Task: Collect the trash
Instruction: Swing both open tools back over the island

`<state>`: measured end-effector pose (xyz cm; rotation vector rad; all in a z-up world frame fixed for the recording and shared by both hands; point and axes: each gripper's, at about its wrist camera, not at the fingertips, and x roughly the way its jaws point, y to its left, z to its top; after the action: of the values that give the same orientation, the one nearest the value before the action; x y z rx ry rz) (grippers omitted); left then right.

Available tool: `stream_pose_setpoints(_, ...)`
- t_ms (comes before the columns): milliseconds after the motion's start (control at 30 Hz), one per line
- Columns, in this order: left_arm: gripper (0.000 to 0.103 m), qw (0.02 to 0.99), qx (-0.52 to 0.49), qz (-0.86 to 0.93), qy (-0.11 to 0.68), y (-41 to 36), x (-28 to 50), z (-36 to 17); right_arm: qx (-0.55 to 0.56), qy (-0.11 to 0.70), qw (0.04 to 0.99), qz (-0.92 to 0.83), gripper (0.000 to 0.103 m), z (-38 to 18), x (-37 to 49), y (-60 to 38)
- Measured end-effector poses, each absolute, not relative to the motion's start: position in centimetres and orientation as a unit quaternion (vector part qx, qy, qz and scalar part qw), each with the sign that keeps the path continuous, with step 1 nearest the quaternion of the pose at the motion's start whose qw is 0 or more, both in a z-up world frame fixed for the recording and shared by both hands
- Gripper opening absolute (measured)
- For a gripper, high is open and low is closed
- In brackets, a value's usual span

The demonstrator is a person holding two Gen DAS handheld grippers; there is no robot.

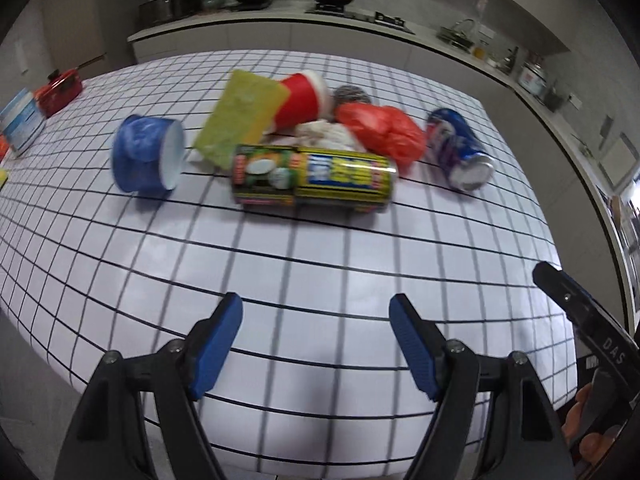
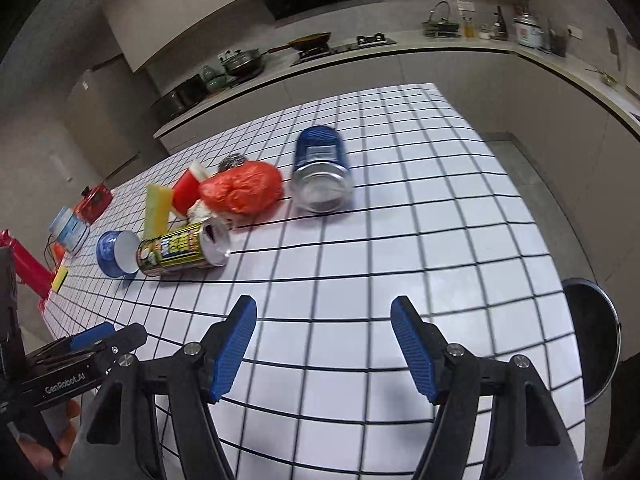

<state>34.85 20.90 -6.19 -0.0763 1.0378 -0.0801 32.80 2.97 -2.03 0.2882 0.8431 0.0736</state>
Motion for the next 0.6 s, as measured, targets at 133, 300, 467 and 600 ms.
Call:
stream_pose_setpoints(133,0.077,0.863,-0.063,-0.005,0.501,22.8,36.1,-6.7,0.118,0.406,0.904,0.065,0.072,-2.0,34.9,4.4)
stream_pose_setpoints(300,0.077,0.865,-0.058,0.022,0.499,23.5,36.9,-6.3,0.124,0.403,0.902,0.095,0.072,-2.6,37.9,5.2)
stream_pose_setpoints(467,0.077,0.865,-0.066,0.035,0.496,23.6,37.9,-6.4,0.116,0.402,0.903,0.096,0.072,-2.7,39.9,4.7)
stream_pose_setpoints(600,0.077,0.864,-0.068,0.064,0.494,25.2,38.7,-6.5,0.117,0.404,0.902,0.096,0.072,-3.0,41.1,4.2)
